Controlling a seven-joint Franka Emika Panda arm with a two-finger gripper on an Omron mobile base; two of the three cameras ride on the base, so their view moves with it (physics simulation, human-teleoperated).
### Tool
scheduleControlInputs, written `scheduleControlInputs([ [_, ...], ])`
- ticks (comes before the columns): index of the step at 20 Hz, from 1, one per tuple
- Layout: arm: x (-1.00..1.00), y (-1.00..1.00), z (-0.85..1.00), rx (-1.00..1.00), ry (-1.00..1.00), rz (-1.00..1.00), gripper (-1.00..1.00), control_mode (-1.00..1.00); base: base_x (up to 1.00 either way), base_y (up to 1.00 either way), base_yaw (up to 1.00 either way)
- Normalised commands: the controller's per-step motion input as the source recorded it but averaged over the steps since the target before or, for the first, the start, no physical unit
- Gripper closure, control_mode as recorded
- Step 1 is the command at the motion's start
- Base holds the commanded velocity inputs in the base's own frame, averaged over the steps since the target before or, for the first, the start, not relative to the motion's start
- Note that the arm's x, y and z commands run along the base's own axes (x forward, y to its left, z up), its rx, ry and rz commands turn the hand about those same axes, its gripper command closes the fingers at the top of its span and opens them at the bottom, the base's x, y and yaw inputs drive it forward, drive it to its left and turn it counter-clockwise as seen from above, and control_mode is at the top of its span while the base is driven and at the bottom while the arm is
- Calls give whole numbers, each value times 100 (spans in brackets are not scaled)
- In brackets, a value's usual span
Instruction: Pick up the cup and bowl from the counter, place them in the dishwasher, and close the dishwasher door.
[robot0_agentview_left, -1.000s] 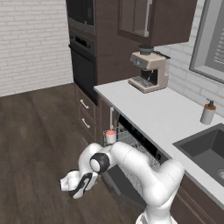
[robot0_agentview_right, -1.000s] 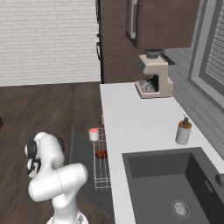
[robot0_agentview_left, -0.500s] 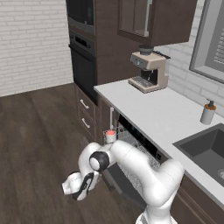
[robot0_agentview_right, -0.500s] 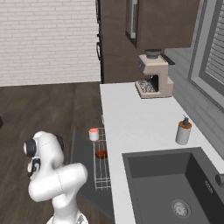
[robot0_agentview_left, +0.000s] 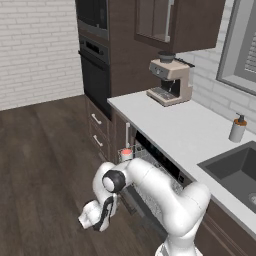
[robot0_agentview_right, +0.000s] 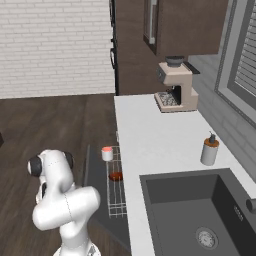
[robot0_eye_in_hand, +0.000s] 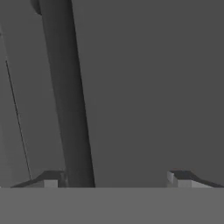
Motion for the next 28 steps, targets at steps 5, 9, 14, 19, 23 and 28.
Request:
scheduleControlInputs([
  [5, 0, -100, 0, -18, 9, 12, -100, -100, 0, 0, 0],
  [9, 0, -100, 0, -17, 9, 10, -100, -100, 0, 0, 0],
  [14, -7, -100, 6, -18, 6, 7, -100, -100, 0, 0, 0],
  [19, -3, -100, 20, -19, 7, 3, -100, -100, 0, 0, 0],
  [23, 0, -100, 21, -17, 11, 1, -100, -100, 0, 0, 0],
  [28, 1, -100, 0, -10, 8, 2, -100, -100, 0, 0, 0],
])
